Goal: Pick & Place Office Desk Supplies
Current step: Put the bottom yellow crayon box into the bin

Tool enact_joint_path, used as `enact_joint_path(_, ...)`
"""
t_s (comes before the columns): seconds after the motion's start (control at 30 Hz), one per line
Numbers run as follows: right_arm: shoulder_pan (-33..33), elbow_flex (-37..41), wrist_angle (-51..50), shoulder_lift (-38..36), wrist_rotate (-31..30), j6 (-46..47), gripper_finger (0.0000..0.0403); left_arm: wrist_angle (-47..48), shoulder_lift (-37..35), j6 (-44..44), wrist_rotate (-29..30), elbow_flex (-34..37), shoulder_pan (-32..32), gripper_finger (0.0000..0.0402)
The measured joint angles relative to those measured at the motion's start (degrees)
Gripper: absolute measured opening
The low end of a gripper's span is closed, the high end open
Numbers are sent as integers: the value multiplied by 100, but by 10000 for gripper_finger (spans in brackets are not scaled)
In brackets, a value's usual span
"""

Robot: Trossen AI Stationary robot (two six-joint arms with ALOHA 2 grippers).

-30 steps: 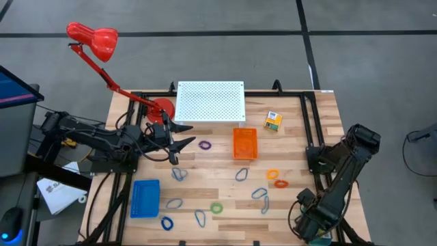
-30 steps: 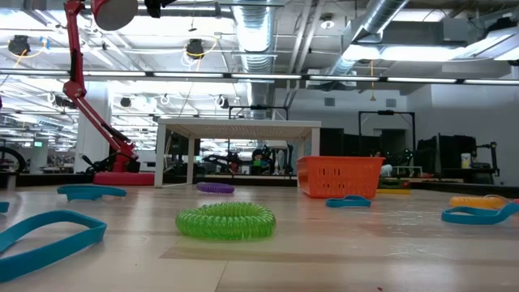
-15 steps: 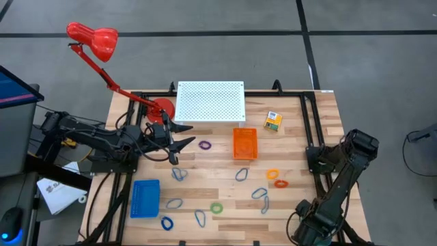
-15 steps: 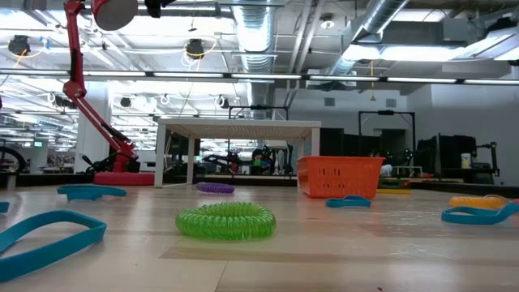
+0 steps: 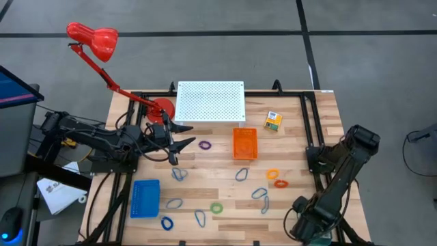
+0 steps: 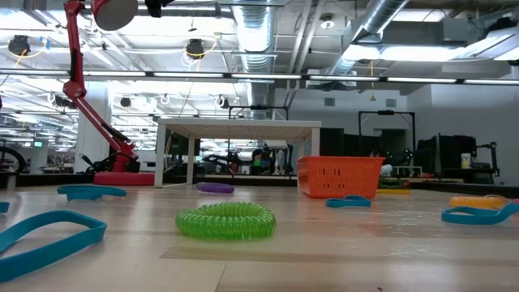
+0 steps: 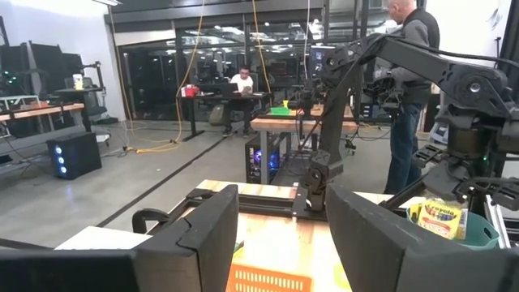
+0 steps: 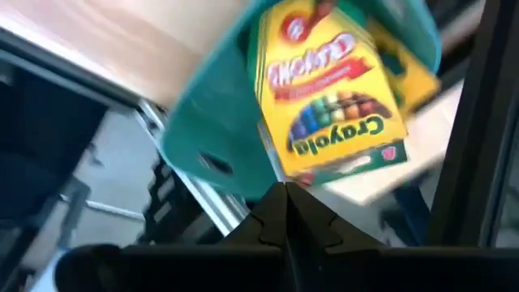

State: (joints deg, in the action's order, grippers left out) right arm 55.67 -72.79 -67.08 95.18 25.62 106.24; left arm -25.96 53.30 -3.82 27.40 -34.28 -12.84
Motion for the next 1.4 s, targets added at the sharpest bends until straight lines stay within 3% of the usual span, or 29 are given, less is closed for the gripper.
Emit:
enact_joint_path(0.07,-28,0,-23,-60,-404,2,0,2,0,1,-1,0,2,182)
enact_joint_path(0.27,-110,79,-20,77,-699,-303,0,3,0,-8,-4,0,2,182)
enact_joint_path(0.53,45,632,613,501,-233,-723,0,18,2,-12,-7,0,4,182)
enact_joint_path(0.77,466,864,876,547,-348,-176,0,20,2,-14,-7,0,4,182)
enact_joint_path(1.0,629,890,861,503,608,-119,0,1,2,-14,-7,0,4,182)
enact_joint_path(1.23,411,896,737,372,118,-323,0,-15,1,-14,-6,0,4,182)
enact_joint_path(1.4,241,896,777,372,81,-581,0,2,2,-17,-5,0,4,182)
